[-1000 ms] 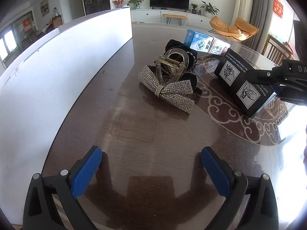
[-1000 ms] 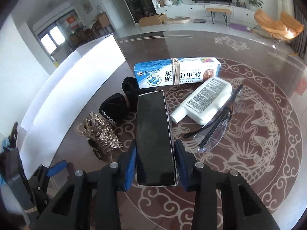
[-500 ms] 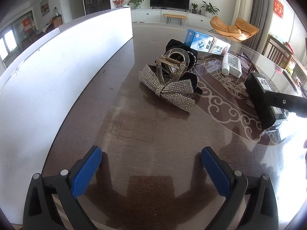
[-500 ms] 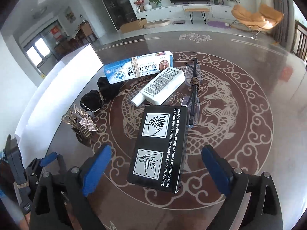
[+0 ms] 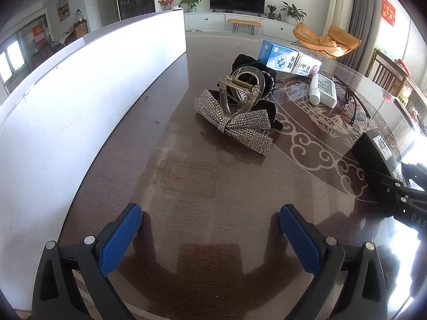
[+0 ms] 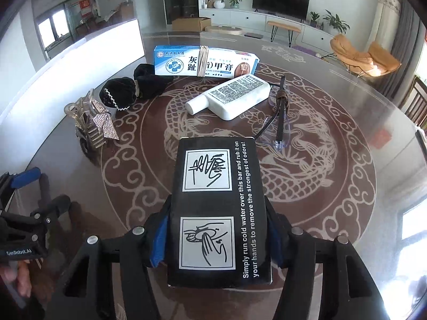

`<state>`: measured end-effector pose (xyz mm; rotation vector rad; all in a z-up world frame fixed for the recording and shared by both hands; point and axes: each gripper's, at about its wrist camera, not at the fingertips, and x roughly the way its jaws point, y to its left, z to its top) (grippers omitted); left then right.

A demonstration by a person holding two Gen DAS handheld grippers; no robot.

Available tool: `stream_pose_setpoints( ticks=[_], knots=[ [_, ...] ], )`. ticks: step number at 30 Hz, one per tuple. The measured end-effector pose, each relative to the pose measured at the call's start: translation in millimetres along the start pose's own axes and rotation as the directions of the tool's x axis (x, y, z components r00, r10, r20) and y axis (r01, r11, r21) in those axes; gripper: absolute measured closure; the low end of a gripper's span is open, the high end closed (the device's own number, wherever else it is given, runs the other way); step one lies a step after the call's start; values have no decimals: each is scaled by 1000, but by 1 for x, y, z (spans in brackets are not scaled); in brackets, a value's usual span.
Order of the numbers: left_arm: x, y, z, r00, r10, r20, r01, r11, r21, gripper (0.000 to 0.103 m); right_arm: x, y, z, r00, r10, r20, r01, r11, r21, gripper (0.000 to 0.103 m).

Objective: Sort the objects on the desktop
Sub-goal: 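Grasp the black soap-bar box with the right tool and lift it, then grasp the rhinestone belt by its clear buckle with the left tool while the right tool holds the box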

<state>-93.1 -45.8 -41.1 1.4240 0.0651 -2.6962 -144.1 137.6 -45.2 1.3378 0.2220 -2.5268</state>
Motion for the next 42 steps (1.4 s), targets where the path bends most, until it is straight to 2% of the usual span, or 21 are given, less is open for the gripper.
stream_pose_setpoints(
  ticks=[5, 8, 10, 14, 16, 19, 22, 23, 25, 27, 33, 36, 39, 41, 42],
  knots=[
    [0, 1, -1, 1000, 4, 2, -4, 1000, -3, 0, -27, -12, -43, 998, -32, 50, 32, 999, 2, 43],
    [0, 1, -1, 1000, 4, 2, -4, 1000, -3, 0, -33, -17, -53, 997, -39, 66, 38, 999, 11, 39],
    [0, 1, 0, 1000, 4, 2, -4, 1000, -3, 0, -33, -19, -55, 997, -43, 63, 41, 999, 31, 24],
    [0, 1, -1, 1000, 5, 2, -5, 1000, -4, 0, -31, -20, -53, 998, -40, 53, 37, 998, 49, 18],
    [-1, 1, -1, 1000, 9, 2, -9, 1000, -7, 0, -29, -19, -53, 998, -36, 43, 34, 998, 46, 8],
    [-1, 0, -1, 1000, 18, -1, -18, 1000, -21, 0, -26, -21, -54, 998, -44, 32, 42, 997, 60, 3],
    [4, -3, 6, 998, 46, -31, -48, 995, -83, 0, -26, -21, -54, 998, -48, 30, 46, 997, 64, 2],
    [5, -6, 11, 999, 31, -33, -34, 994, -102, 0, -26, -21, -54, 998, -48, 30, 46, 997, 64, 2],
    [8, -12, 22, 999, -49, -20, 45, 988, -146, 0, -26, -21, -53, 998, -48, 30, 46, 997, 64, 2],
    [14, -15, 35, 996, -87, -22, 80, 976, -204, 0, -26, -21, -53, 998, -48, 30, 46, 997, 64, 2],
    [37, -13, 65, 1000, 1, -7, -4, 950, -312, 0, -26, -21, -53, 998, -48, 30, 46, 997, 64, 2],
    [50, -16, 81, 999, 39, -30, -46, 961, -271, 0, -26, -22, -53, 998, -48, 30, 46, 997, 64, 2],
    [63, -22, 89, 993, 100, -62, -108, 983, -147, 0, -26, -21, -53, 998, -48, 30, 46, 997, 64, 2],
    [62, -21, 88, 998, 58, -32, -61, 995, -78, 0, -26, -21, -53, 998, -48, 29, 46, 997, 64, 2],
    [60, -19, 88, 999, 42, -15, -42, 998, -53, 4, -26, -21, -53, 998, -48, 29, 46, 997, 64, 2]
  ],
)
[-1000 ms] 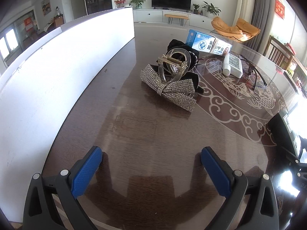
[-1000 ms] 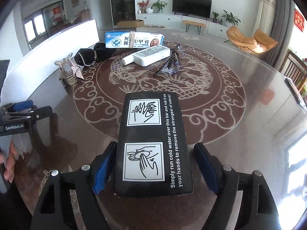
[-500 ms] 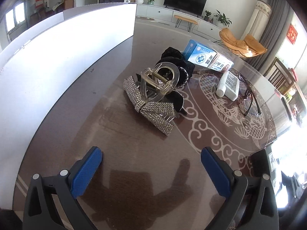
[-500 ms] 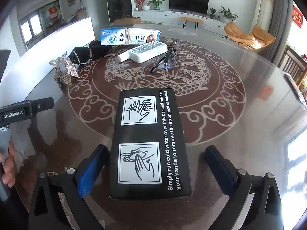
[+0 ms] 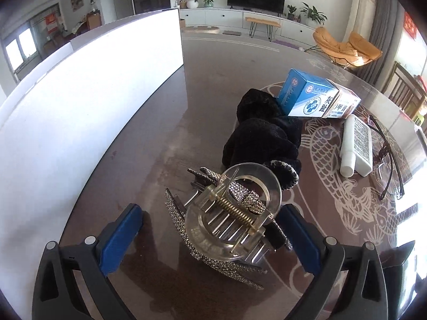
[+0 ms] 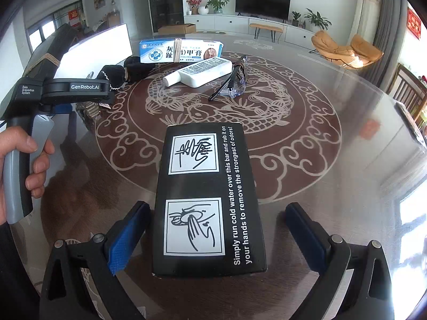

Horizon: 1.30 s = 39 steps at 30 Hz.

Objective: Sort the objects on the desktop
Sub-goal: 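Grasp the rhinestone belt by its clear buckle with the left tool while the right tool holds the box, then hold the belt in the left tool and box in the right tool above the table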

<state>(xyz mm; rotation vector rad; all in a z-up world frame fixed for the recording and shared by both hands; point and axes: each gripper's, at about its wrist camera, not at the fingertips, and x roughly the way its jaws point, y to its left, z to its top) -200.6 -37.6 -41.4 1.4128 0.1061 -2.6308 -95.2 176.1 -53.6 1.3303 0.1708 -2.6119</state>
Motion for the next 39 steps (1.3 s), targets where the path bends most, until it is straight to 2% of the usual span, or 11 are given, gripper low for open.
stream_pose_setpoints(
  ticks=[1, 2, 6, 8, 10, 12, 13, 16, 17, 22, 39],
  knots=[
    [-4, 1, -2, 999, -20, 27, 19, 999, 33, 24, 0, 0, 0, 1000, 0, 0, 0, 1000, 0, 2],
    [-8, 2, -3, 999, -27, 41, 24, 997, 71, 32, 0, 0, 0, 1000, 0, 0, 0, 1000, 0, 2],
    [-21, 5, -16, 996, -84, 42, 74, 975, 208, 43, 0, 0, 0, 1000, 0, 0, 0, 1000, 0, 2],
    [-32, 9, -30, 989, -146, 23, 136, 958, 253, 43, 0, 0, 0, 1000, 0, 0, 0, 1000, 0, 2],
    [-42, 12, -46, 975, -222, -6, 214, 928, 306, 43, 0, 0, 0, 1000, 0, 0, 0, 1000, 0, 2],
    [-54, 10, -62, 966, -256, -22, 245, 892, 379, 43, 0, 0, 0, 1000, 0, 0, 0, 1000, 0, 2],
    [-57, 11, -67, 965, -261, -22, 249, 888, 386, 41, 0, 0, 0, 1000, 0, 0, 0, 1000, 0, 2],
    [-55, 12, -69, 976, -213, -46, 216, 913, 345, 8, 0, 0, 0, 1000, -1, -1, 1, 1000, 0, 2],
    [-53, 13, -68, 978, -203, -47, 208, 923, 325, 4, 0, 0, 0, 1000, -2, -1, 2, 1000, 0, 2],
    [-48, 13, -71, 985, -169, -17, 168, 953, 253, 0, -1, 0, 0, 1000, -2, -1, 2, 1000, 0, 1],
    [-47, 12, -72, 986, -167, -7, 164, 955, 247, 0, -1, -1, -1, 1000, -3, -3, 3, 1000, 1, 0]
  ],
)
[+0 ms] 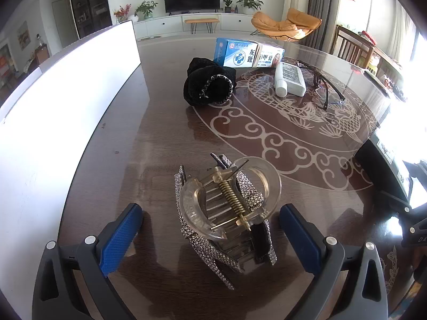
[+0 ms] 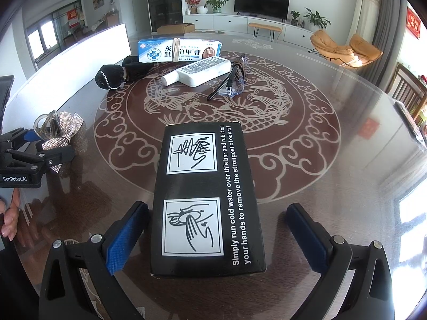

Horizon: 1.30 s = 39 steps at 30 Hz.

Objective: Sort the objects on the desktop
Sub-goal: 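Hold the belt in the left tool and box in the right tool above the table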

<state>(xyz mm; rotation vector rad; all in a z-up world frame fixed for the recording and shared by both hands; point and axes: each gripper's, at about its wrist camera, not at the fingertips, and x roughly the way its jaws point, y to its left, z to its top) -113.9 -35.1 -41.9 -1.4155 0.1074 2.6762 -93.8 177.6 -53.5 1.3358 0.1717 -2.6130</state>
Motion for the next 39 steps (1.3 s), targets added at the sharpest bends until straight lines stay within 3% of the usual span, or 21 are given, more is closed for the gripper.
stream_pose_setpoints(
  ticks=[39],
  knots=[
    [0, 1, 1, 1000, -11, 5, 11, 1000, 8, 0, 0, -1, 1, 1000, 1, -1, -1, 1000, 0, 0]
  ],
)
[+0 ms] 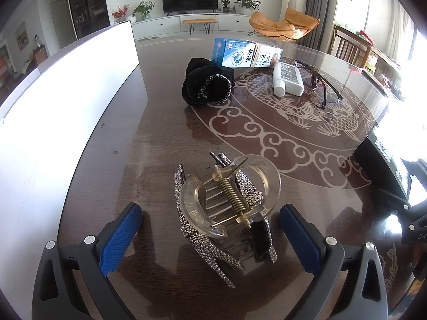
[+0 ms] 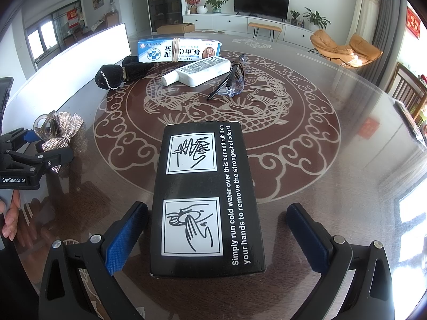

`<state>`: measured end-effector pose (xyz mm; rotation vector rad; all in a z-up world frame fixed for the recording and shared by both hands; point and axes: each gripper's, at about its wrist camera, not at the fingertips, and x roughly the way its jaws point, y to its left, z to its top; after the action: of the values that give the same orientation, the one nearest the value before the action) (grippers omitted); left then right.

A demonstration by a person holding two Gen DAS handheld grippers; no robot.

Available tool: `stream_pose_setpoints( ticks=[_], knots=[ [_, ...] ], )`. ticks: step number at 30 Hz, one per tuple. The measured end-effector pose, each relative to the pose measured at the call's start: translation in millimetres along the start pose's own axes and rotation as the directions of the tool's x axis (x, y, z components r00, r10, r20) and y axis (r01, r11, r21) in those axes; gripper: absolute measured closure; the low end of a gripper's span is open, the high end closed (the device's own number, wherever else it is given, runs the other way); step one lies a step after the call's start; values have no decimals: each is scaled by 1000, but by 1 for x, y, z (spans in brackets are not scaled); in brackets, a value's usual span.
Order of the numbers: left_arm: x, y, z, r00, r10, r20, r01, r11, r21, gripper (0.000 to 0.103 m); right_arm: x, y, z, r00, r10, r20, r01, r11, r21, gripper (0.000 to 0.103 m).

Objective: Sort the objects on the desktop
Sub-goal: 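Hold the belt in the left tool and box in the right tool above the table, then carry belt and soap box into the cardboard bin and open both tools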

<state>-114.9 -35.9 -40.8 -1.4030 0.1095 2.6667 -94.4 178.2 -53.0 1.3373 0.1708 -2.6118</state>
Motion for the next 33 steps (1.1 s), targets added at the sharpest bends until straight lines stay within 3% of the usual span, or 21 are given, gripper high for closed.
stream_pose_setpoints(
  ticks=[21, 22, 25, 26, 27, 28, 29, 31, 33],
  knots=[
    [2, -4, 2, 1000, 15, 4, -15, 1000, 4, 0, 0, 0, 0, 1000, 0, 0, 0, 1000, 0, 0],
    [2, -5, 2, 1000, 3, 5, -3, 1000, 9, 3, 0, 0, 0, 1000, 0, 0, 0, 1000, 0, 0],
    [-6, -7, 2, 998, -17, 58, 15, 1000, 26, 48, 2, 1, 3, 1000, 6, -9, -7, 1000, -6, 0],
    [-6, -9, 2, 998, -20, 59, 19, 999, 30, 50, 3, 3, 5, 1000, 14, -14, -14, 1000, -17, 2],
    [-6, -9, 2, 998, -29, 59, 28, 999, 31, 50, 3, 6, 7, 1000, 22, -12, -22, 999, -27, 12],
    [-8, -9, 1, 997, -53, 63, 51, 998, 24, 51, 1, 8, 9, 1000, 27, -3, -27, 999, -35, 34],
    [-12, -7, 1, 994, -78, 77, 77, 997, 13, 51, -1, 10, 12, 1000, 28, -2, -28, 999, -36, 44],
    [-27, -1, 0, 984, -124, 130, 127, 992, -17, 51, -1, 11, 18, 999, 34, -35, -34, 999, -12, 44],
    [-44, 13, -2, 963, -189, 193, 205, 976, -71, 51, -4, 12, 19, 997, 54, -53, -54, 999, 3, 44]
  ],
)
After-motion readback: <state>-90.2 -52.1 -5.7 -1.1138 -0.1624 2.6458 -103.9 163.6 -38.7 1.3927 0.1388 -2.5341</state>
